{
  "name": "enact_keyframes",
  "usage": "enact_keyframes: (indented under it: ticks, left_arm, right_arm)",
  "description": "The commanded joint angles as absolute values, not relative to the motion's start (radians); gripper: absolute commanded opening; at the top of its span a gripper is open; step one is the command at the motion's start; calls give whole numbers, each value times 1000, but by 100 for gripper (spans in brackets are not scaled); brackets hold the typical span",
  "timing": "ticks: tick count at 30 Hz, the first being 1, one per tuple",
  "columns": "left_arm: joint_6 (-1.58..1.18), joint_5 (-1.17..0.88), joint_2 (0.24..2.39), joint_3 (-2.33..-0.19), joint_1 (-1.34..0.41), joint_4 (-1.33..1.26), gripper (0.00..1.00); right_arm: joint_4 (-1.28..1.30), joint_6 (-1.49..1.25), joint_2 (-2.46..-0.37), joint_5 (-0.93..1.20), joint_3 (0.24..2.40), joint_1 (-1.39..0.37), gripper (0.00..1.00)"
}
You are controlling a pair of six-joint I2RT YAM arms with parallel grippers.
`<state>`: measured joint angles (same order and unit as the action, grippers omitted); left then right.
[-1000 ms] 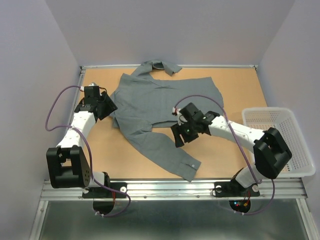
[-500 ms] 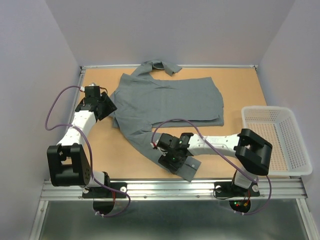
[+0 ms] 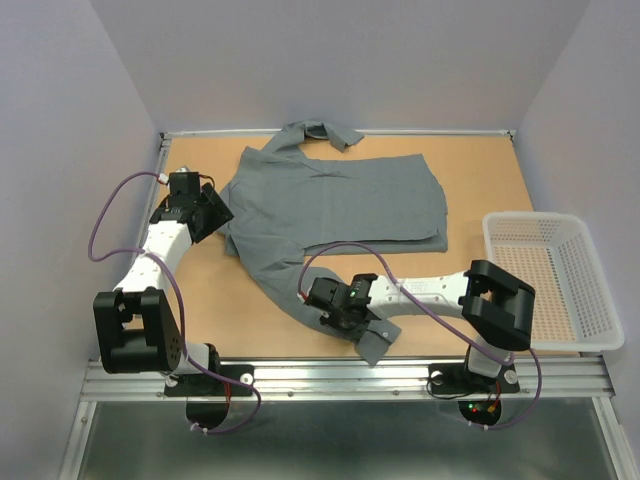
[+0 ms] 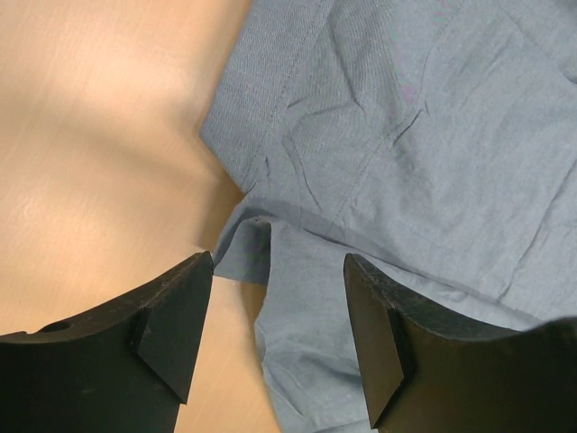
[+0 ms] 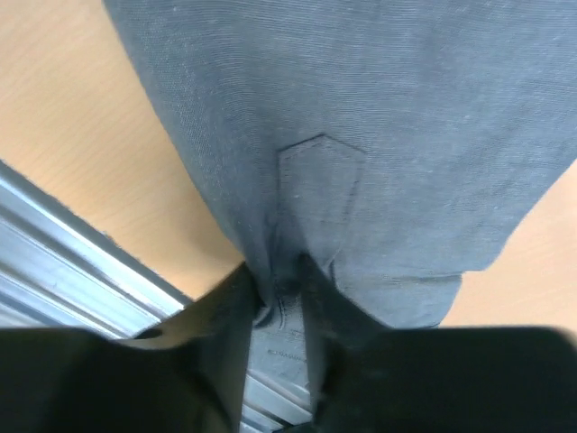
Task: Fold and stack the long sleeve shirts
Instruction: Fold the shirt
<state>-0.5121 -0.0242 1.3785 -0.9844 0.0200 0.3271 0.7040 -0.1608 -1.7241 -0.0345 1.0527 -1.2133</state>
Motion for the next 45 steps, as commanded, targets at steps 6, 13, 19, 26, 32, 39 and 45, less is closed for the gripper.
enact_keyframes:
  ticks: [6,13,19,26,32,39,45]
  left_arm:
    - [-494,-8,1319,-1012,25,334,72]
    - [-482,-18,1290,-1022,25,334,72]
    - [-471,-32,1256,-986,23,327,72]
    - [-476,-75,1233,-944,23,310,72]
    - [-477,-87,1238,-905,23,290,71]
    - [-497,-110,1264,-868,23,239,71]
    - [-517,-127,1293,-858,23,196,71]
  right_arm:
    - [721,-161,-1753,-116,1084,-1223,1]
    - [776,-127,-1717,-176,1274,-1168,1]
    - [799,-130,-1718,-195,1477,-1010,1]
    - [799,-136,-1831,-304,1689,-826,1]
    - [793,-189,-1939,-321,1906,-749,0]
    - [738,-261,-2035,-342,2101,-689,1]
    - [631,-227,-2092,-397,2187,-672,0]
